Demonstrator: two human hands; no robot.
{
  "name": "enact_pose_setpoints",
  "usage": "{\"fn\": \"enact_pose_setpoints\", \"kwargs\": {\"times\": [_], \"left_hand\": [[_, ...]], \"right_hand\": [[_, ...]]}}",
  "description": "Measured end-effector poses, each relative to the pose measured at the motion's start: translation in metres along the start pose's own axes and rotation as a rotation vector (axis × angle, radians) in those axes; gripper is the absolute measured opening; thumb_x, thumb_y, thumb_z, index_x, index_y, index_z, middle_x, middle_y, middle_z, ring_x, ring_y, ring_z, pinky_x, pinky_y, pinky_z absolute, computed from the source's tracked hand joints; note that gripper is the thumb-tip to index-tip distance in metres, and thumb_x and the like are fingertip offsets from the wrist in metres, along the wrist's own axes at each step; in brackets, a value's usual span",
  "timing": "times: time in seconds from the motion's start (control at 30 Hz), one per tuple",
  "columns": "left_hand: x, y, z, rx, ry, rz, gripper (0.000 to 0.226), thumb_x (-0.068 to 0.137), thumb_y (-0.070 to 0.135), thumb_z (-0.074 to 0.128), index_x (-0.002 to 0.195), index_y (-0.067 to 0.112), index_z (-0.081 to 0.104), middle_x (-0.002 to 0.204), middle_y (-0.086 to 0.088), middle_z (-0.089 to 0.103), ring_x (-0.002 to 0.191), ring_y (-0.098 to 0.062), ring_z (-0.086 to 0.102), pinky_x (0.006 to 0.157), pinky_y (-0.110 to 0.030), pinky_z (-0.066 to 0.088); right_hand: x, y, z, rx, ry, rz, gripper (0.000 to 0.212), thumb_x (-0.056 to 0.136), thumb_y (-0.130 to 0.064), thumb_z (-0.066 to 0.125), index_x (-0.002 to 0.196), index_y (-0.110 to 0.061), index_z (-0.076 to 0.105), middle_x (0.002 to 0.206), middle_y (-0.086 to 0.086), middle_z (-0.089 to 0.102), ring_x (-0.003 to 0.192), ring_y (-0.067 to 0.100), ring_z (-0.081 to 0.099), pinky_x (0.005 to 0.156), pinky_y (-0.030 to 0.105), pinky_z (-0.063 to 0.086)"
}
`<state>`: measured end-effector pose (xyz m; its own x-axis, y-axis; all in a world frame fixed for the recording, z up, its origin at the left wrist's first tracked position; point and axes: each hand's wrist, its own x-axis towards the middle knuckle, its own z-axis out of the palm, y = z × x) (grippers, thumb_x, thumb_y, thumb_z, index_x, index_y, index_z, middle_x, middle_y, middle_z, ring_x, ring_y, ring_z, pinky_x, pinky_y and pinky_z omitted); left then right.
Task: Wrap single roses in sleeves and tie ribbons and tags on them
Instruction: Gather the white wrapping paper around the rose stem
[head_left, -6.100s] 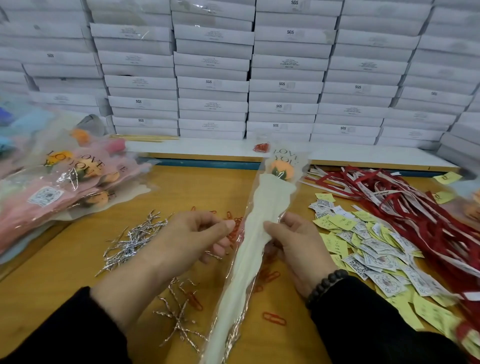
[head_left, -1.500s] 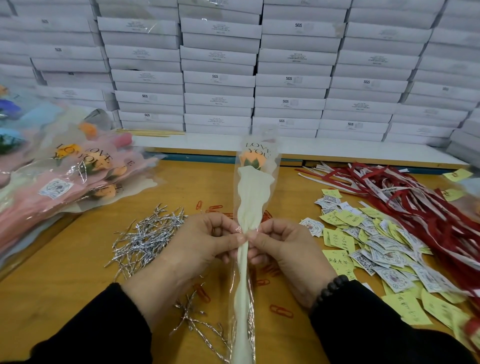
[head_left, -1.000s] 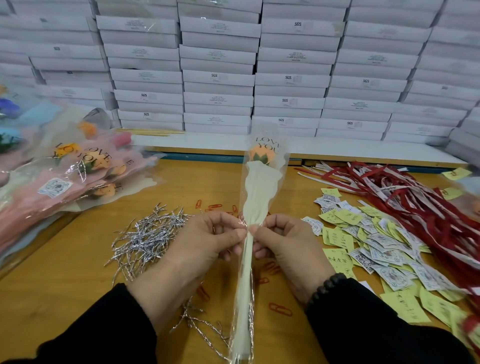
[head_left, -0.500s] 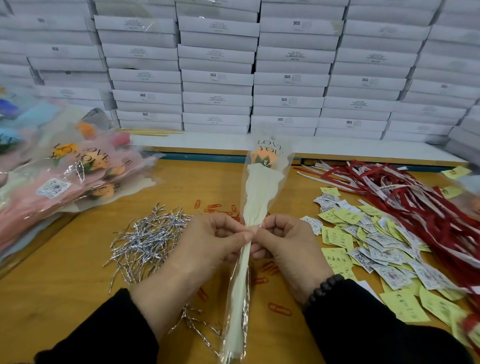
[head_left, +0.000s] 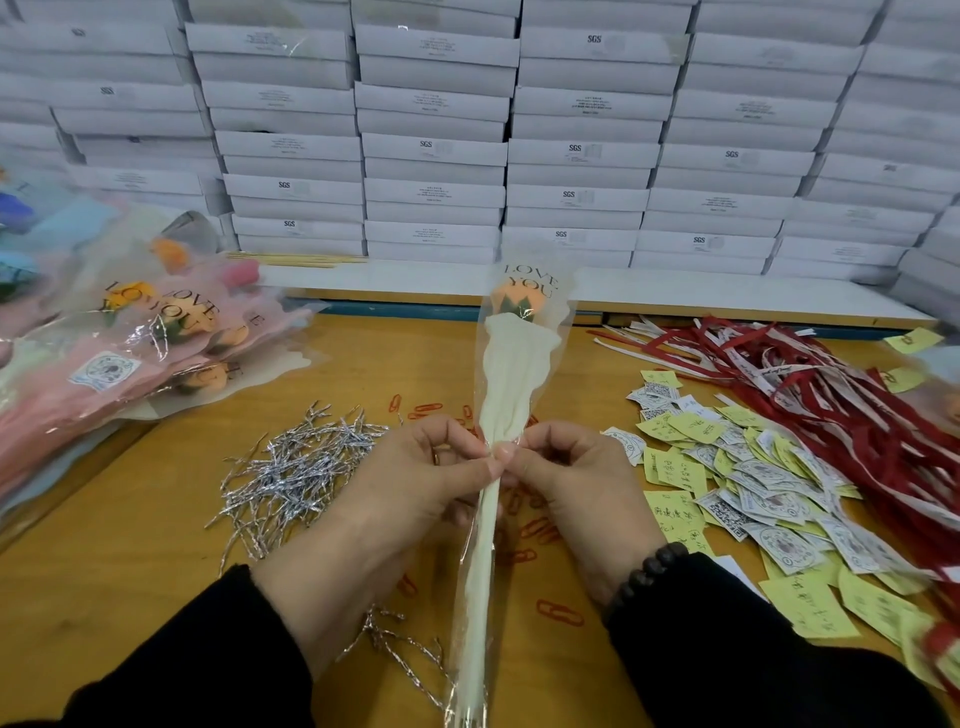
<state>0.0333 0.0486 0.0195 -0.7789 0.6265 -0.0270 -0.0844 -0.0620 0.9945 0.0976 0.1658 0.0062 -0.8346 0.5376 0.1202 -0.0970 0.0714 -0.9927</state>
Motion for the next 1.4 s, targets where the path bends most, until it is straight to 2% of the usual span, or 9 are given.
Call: {"fn": "enact_pose_setpoints", "kwargs": {"times": [0.1, 0.23, 0.4, 0.6, 0.7, 0.9, 1.0, 1.17, 1.4], "left_hand": [[0.001, 0.003, -0.002, -0.068, -0.022, -0.029, 0.022, 0.060, 0.009, 0.072, 0.072, 0.003, 0.054, 0.064, -0.015, 0.069, 0.043, -0.014, 0.059, 0.036, -0.016, 0.041], [0.005, 0.009, -0.010, -0.152, 0.008, -0.036, 0.019, 0.060, 0.001, 0.066, 0.075, 0.000, 0.054, 0.061, -0.016, 0.067, 0.042, -0.016, 0.059, 0.037, -0.015, 0.043], [0.010, 0.015, -0.027, -0.187, 0.101, -0.019, 0.017, 0.061, 0.000, 0.062, 0.076, 0.000, 0.053, 0.055, -0.009, 0.065, 0.040, -0.011, 0.056, 0.040, -0.015, 0.044], [0.014, 0.013, -0.035, -0.165, 0.147, -0.002, 0.009, 0.077, -0.006, 0.058, 0.075, 0.002, 0.054, 0.054, -0.006, 0.064, 0.039, -0.009, 0.055, 0.041, -0.014, 0.046], [0.014, 0.012, -0.034, -0.153, 0.138, -0.001, 0.008, 0.077, -0.005, 0.059, 0.077, 0.002, 0.055, 0.056, -0.007, 0.065, 0.042, -0.011, 0.058, 0.042, -0.016, 0.047], [0.012, 0.012, -0.031, -0.215, 0.124, 0.008, 0.008, 0.082, -0.006, 0.057, 0.083, 0.000, 0.052, 0.058, -0.010, 0.065, 0.051, -0.018, 0.066, 0.048, -0.020, 0.054], [0.011, 0.014, -0.030, -0.227, 0.122, 0.007, 0.008, 0.083, -0.007, 0.055, 0.085, -0.001, 0.052, 0.058, -0.011, 0.065, 0.050, -0.018, 0.066, 0.046, -0.019, 0.053], [0.012, 0.014, -0.030, -0.235, 0.119, 0.017, 0.007, 0.083, -0.008, 0.054, 0.084, -0.002, 0.052, 0.057, -0.011, 0.065, 0.049, -0.017, 0.065, 0.046, -0.019, 0.053], [0.012, 0.013, -0.029, -0.251, 0.114, 0.009, 0.007, 0.081, -0.006, 0.056, 0.083, 0.000, 0.052, 0.058, -0.011, 0.065, 0.049, -0.017, 0.065, 0.046, -0.019, 0.053]], "right_hand": [[0.000, 0.000, 0.000, 0.023, -0.043, 0.000, 0.017, 0.079, -0.013, 0.071, 0.062, -0.015, 0.069, 0.062, 0.004, 0.066, 0.065, 0.015, 0.062, 0.073, 0.033, 0.055], [0.000, 0.000, 0.004, -0.070, -0.091, -0.012, 0.024, 0.091, -0.021, 0.056, 0.068, -0.019, 0.065, 0.052, -0.010, 0.056, 0.042, -0.002, 0.047, 0.044, 0.009, 0.037], [-0.003, 0.002, 0.004, -0.502, -0.250, -0.172, 0.011, 0.082, -0.010, 0.066, 0.079, -0.019, 0.060, 0.073, -0.009, 0.054, 0.061, -0.002, 0.045, 0.063, 0.017, 0.042], [-0.027, -0.003, 0.026, -0.954, -0.600, -0.376, 0.019, 0.075, -0.037, 0.068, 0.075, -0.026, 0.053, 0.072, -0.013, 0.047, 0.069, 0.008, 0.046, 0.061, 0.029, 0.042], [-0.031, -0.006, 0.029, -0.975, -0.615, -0.433, 0.019, 0.077, -0.037, 0.064, 0.076, -0.024, 0.051, 0.074, -0.008, 0.049, 0.068, 0.011, 0.046, 0.055, 0.027, 0.036], [-0.028, -0.004, 0.026, -0.978, -0.572, -0.412, 0.009, 0.081, -0.018, 0.052, 0.073, -0.022, 0.050, 0.083, -0.001, 0.056, 0.079, 0.017, 0.051, 0.068, 0.033, 0.043], [-0.027, -0.002, 0.024, -0.986, -0.539, -0.402, 0.006, 0.084, -0.022, 0.050, 0.078, -0.021, 0.049, 0.087, 0.002, 0.056, 0.084, 0.020, 0.053, 0.072, 0.035, 0.045], [-0.029, -0.006, 0.025, -1.044, -0.534, -0.427, 0.021, 0.084, -0.040, 0.054, 0.082, -0.021, 0.048, 0.087, 0.000, 0.055, 0.077, 0.017, 0.050, 0.063, 0.031, 0.038], [-0.028, -0.003, 0.024, -1.029, -0.491, -0.416, 0.007, 0.086, -0.021, 0.048, 0.083, -0.017, 0.053, 0.088, 0.001, 0.056, 0.084, 0.019, 0.052, 0.065, 0.030, 0.036]]}}
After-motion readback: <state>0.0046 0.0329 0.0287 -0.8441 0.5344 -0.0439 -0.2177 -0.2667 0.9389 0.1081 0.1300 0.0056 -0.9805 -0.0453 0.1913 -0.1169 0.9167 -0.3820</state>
